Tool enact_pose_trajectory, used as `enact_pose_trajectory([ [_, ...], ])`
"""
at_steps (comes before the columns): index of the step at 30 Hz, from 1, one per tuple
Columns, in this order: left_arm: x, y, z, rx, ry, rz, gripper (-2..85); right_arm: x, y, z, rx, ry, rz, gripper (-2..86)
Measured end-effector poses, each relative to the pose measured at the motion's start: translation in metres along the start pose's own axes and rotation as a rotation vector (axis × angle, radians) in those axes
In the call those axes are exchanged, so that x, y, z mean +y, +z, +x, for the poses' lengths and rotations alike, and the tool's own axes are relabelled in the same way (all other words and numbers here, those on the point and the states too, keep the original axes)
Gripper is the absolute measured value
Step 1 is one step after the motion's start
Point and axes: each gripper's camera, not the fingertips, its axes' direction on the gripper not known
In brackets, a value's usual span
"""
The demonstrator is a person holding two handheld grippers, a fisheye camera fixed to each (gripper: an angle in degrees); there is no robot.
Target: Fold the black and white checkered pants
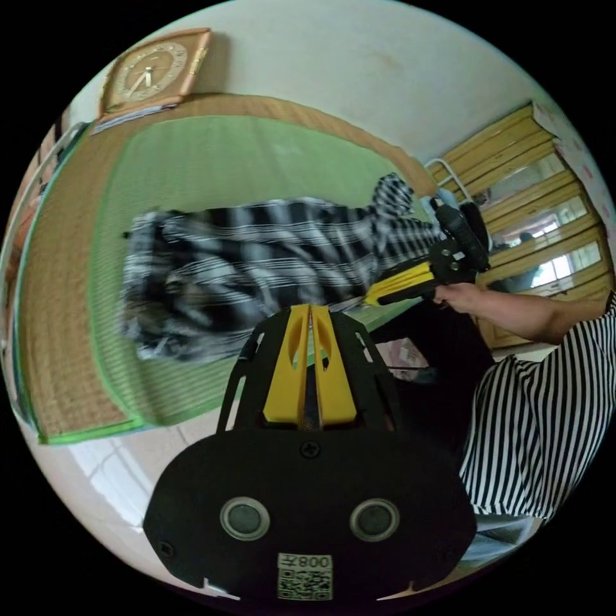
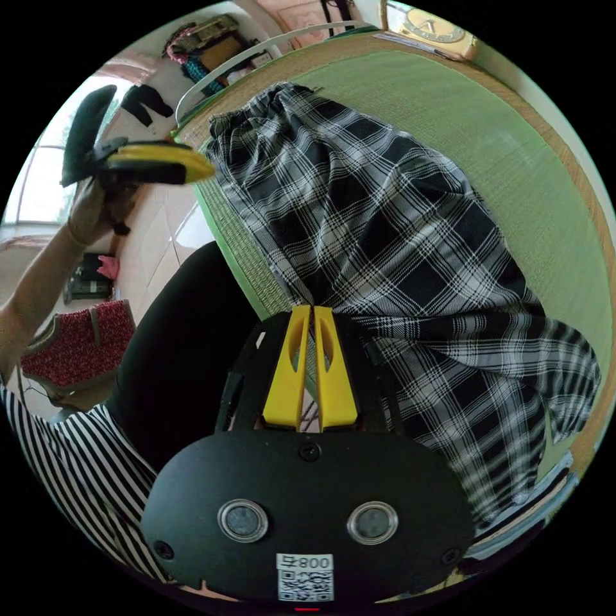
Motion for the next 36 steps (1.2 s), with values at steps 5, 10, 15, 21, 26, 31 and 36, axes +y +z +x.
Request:
enact_pose_trajectory([
  [5,-0.033,0.076,0.020,0.028,0.030,-0.169,0.2,0.028,-0.011,0.033,-0.096,0.069,0.074,0.9],
  [10,-0.046,0.102,0.019,0.060,-0.023,-0.161,0.3,0.057,-0.011,0.072,-0.245,0.138,0.093,0.4],
  [15,-0.065,0.115,0.046,0.053,0.029,-0.110,0.8,0.098,-0.042,0.118,-0.293,0.211,0.217,0.4],
  [21,-0.111,0.156,0.098,0.058,0.118,-0.084,3.8,0.124,-0.100,0.225,-0.124,0.440,0.332,2.6],
  [26,-0.146,0.203,0.136,-0.008,0.168,-0.137,5.1,0.118,-0.130,0.298,-0.025,0.572,0.309,7.8],
  [31,-0.169,0.241,0.167,-0.131,0.179,-0.189,5.0,0.107,-0.139,0.341,0.057,0.651,0.232,8.7],
  [36,-0.183,0.263,0.192,-0.163,0.191,-0.195,2.8,0.110,-0.137,0.377,0.068,0.744,0.156,7.7],
])
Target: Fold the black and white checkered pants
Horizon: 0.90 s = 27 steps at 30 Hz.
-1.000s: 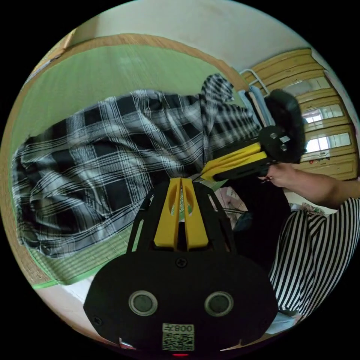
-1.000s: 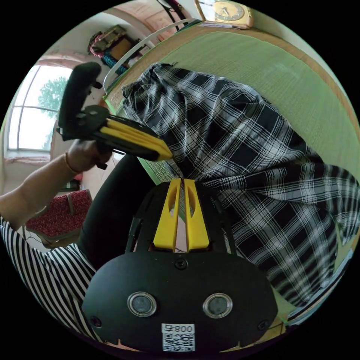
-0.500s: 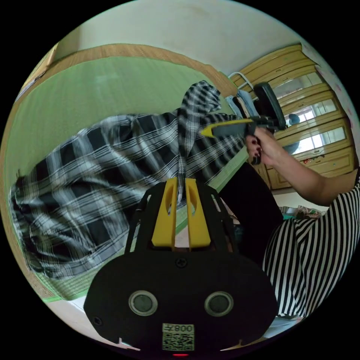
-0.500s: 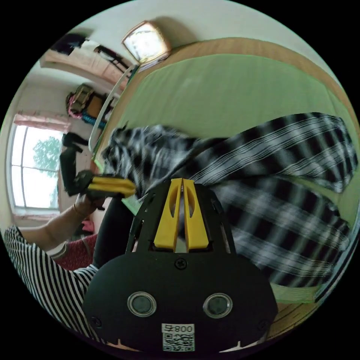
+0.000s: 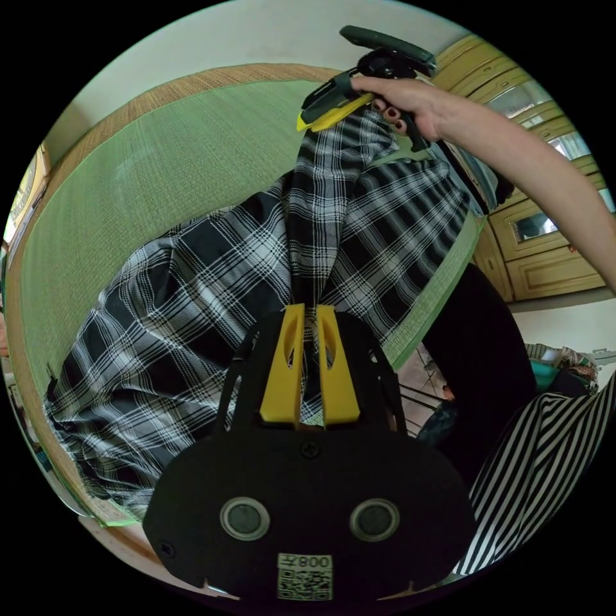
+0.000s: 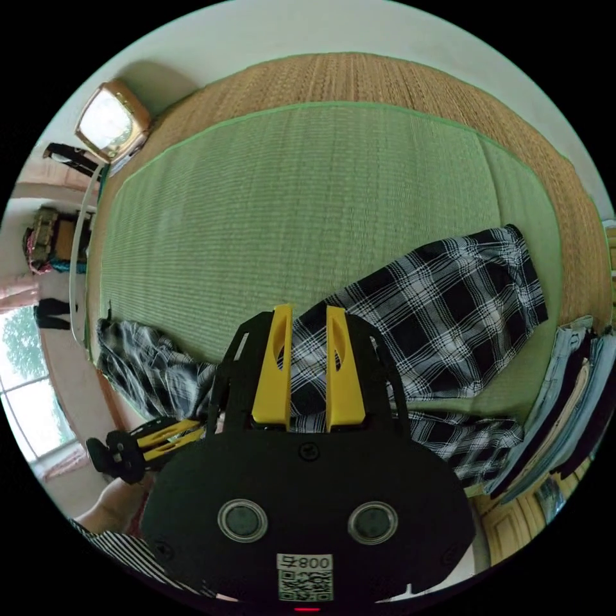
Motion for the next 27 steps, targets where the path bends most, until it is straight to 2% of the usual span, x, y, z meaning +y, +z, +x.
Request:
enact_pose_trajectory([
  [6,-0.026,0.013,0.024,0.026,-0.012,0.005,0.8,-0.003,-0.007,0.032,0.009,0.046,-0.016,1.9],
  [14,-0.058,0.013,0.065,0.026,-0.008,0.045,0.4,0.012,-0.017,0.071,-0.029,0.019,-0.037,0.3],
  [27,-0.113,-0.002,0.143,0.016,0.047,0.128,0.3,0.125,-0.103,0.172,-0.289,-0.046,0.250,0.2],
])
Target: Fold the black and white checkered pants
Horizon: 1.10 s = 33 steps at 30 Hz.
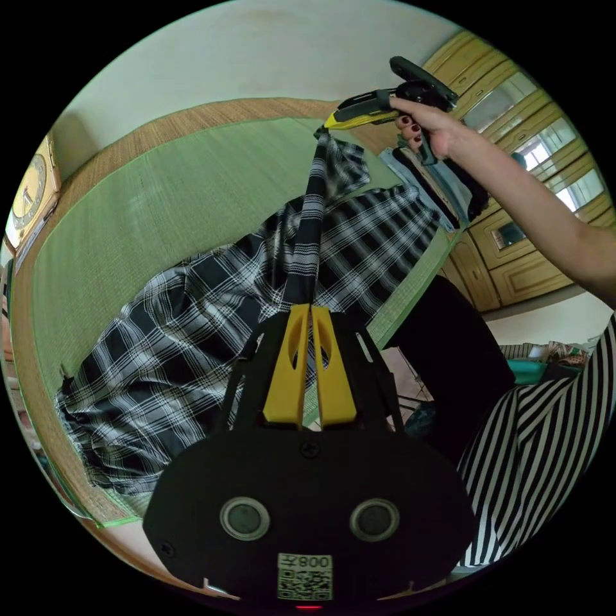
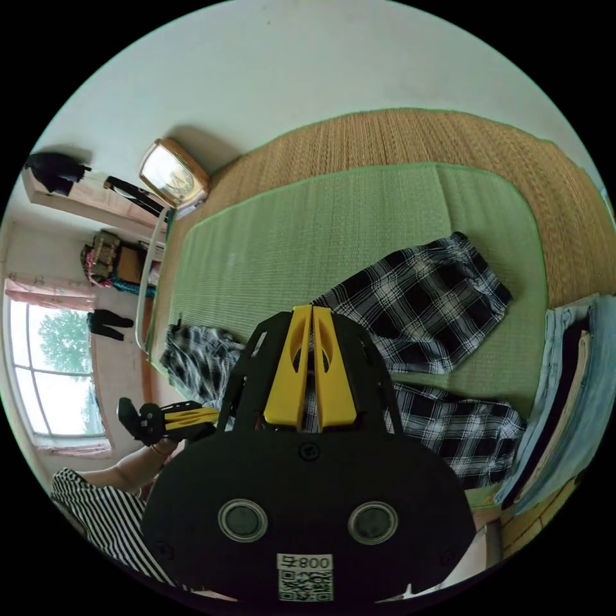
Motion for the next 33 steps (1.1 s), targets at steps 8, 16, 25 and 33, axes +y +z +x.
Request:
enact_pose_trajectory([
  [8,-0.040,0.016,0.054,-0.045,0.094,-0.090,0.2,0.110,-0.056,0.059,-0.059,0.020,0.079,0.1],
  [16,-0.089,0.060,0.097,-0.114,0.175,-0.281,0.2,0.204,-0.045,0.127,-0.090,0.123,0.018,0.1],
  [25,-0.149,0.089,0.121,-0.117,0.168,-0.374,0.2,0.263,-0.034,0.184,-0.124,0.179,0.000,0.1],
  [33,-0.201,0.095,0.132,-0.111,0.142,-0.409,0.2,0.304,-0.022,0.226,-0.141,0.218,-0.015,0.1],
])
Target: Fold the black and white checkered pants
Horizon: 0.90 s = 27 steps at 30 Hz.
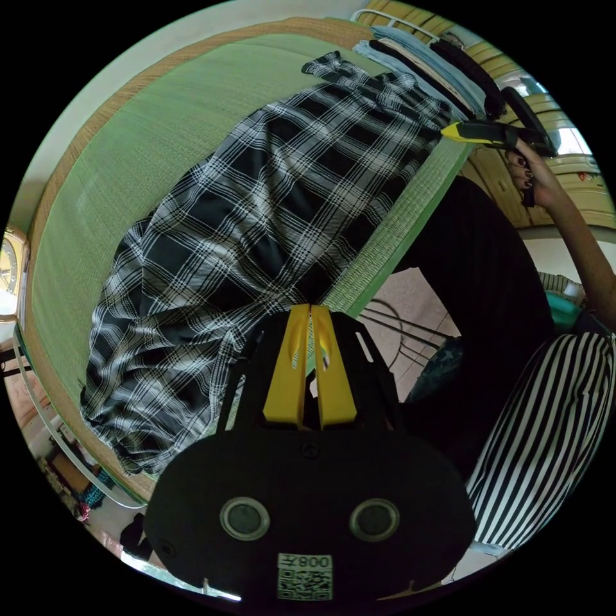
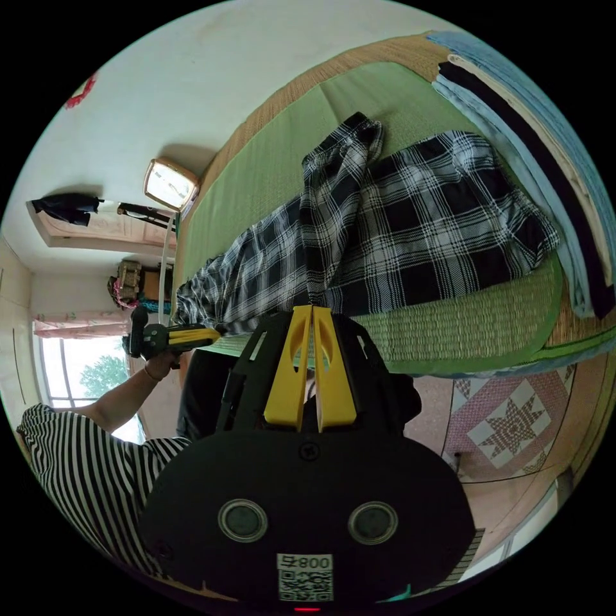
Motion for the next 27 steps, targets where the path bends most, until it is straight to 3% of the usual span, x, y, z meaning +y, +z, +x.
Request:
enact_pose_trajectory([
  [11,-0.051,-0.036,-0.018,0.102,-0.084,0.016,0.3,0.029,0.011,0.059,-0.104,0.069,0.014,0.1],
  [17,-0.089,-0.066,-0.031,0.346,-0.114,0.195,1.2,0.047,0.008,0.081,-0.166,0.084,0.042,0.3],
  [22,-0.190,-0.091,-0.034,0.404,-0.055,0.321,4.3,0.061,-0.006,0.083,-0.066,0.075,0.086,1.3],
  [27,-0.292,-0.102,-0.045,0.420,-0.074,0.334,6.5,0.051,-0.025,0.058,0.084,-0.065,0.187,5.9],
])
